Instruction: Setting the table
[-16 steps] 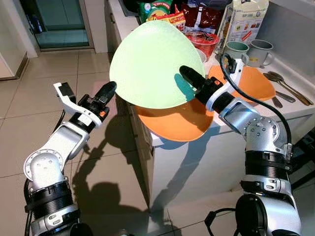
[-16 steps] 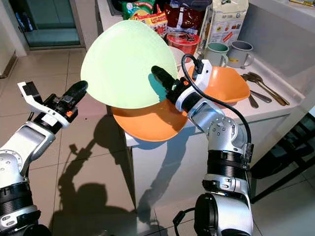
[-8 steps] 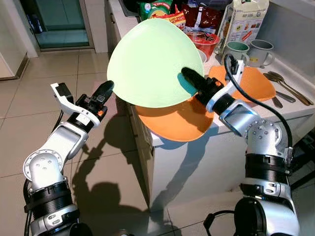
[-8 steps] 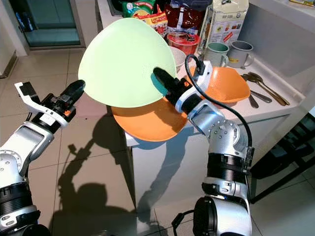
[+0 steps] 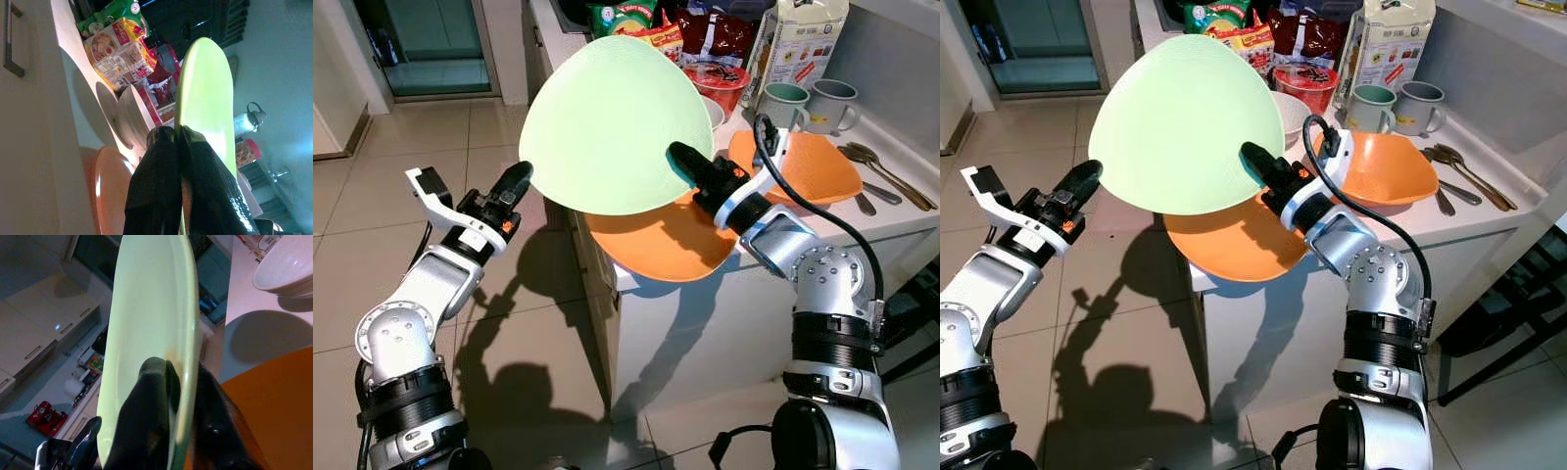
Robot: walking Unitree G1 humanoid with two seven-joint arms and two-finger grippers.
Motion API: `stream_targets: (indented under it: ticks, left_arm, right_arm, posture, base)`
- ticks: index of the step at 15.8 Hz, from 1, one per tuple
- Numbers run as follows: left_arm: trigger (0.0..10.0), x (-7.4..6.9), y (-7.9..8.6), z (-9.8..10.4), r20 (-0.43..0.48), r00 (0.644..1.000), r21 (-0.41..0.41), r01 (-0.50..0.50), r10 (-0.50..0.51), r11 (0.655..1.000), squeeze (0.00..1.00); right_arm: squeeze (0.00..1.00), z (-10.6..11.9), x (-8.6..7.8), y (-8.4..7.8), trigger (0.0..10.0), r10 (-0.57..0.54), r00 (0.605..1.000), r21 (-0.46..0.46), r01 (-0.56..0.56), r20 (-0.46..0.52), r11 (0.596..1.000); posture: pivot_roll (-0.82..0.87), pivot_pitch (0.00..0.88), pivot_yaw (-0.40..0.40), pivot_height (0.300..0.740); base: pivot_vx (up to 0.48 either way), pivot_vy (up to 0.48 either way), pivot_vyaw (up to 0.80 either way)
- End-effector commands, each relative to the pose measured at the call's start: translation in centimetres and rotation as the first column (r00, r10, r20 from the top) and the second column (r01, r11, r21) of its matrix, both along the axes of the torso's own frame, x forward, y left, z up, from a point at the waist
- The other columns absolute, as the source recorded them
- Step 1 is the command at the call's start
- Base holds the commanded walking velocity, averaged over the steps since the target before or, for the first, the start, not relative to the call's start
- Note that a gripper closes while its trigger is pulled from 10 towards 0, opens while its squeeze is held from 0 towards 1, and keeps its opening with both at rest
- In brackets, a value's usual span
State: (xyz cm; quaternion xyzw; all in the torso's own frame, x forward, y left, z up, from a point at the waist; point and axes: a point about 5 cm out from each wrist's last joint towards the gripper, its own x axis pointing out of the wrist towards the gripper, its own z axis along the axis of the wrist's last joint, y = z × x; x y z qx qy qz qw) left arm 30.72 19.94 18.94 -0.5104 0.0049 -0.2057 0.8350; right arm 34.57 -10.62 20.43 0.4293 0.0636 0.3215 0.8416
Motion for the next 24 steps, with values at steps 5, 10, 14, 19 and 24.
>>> stream_targets:
  ticks: [5, 10, 14, 19, 24]
  left_arm:
    - [0.0, -0.1, -0.7, 0.1, 0.021, 0.999, 0.016, 0.028, -0.028, 0.999, 0.0]
    - [10.0, 1.0, -1.1, -0.2, -0.019, 1.0, 0.141, -0.013, 0.016, 0.99, 1.0]
    - [10.0, 1.2, -0.8, 2.1, 0.102, 0.988, 0.372, -0.147, 0.117, 0.916, 1.0]
    - [10.0, -0.1, 0.4, 6.0, 0.33, 0.918, 0.394, -0.346, 0.221, 0.851, 0.0]
    - [10.0, -1.1, 0.8, 3.8, 0.345, 0.9, 0.75, -0.434, 0.266, 0.499, 0.0]
  right_arm:
    - [0.0, 0.3, 0.0, 1.6, 0.0, 0.045, 0.999, 0.007, -0.045, -0.004, 0.999]
    - [0.0, 0.9, 0.0, 1.0, 0.0, -0.007, 1.0, 0.033, 0.006, 0.01, 0.999]
    - [0.0, 3.1, -0.3, 0.0, 0.0, -0.054, 0.995, 0.058, 0.049, 0.085, 0.997]
    - [0.0, 4.7, -1.1, -2.2, 0.0, -0.141, 0.982, 0.109, 0.127, 0.129, 0.986]
    - [0.0, 5.0, -3.4, -3.1, 0.0, -0.196, 0.961, 0.0, 0.2, 0.197, 0.98]
  posture:
    - [0.02, 0.0, -0.041, 0.74]
    - [-0.01, 0.0, -0.029, 0.74]
    - [0.01, 0.0, -0.011, 0.74]
    - [0.07, 0.0, -0.028, 0.74]
    - [0.07, 0.0, -0.035, 0.74]
  base:
    - [0.0, 0.0, 0.0]
    - [0.0, 0.0, 0.0]
    - [0.0, 0.0, 0.0]
    - [0.0, 0.0, 0.0]
    - [0.0, 0.0, 0.0]
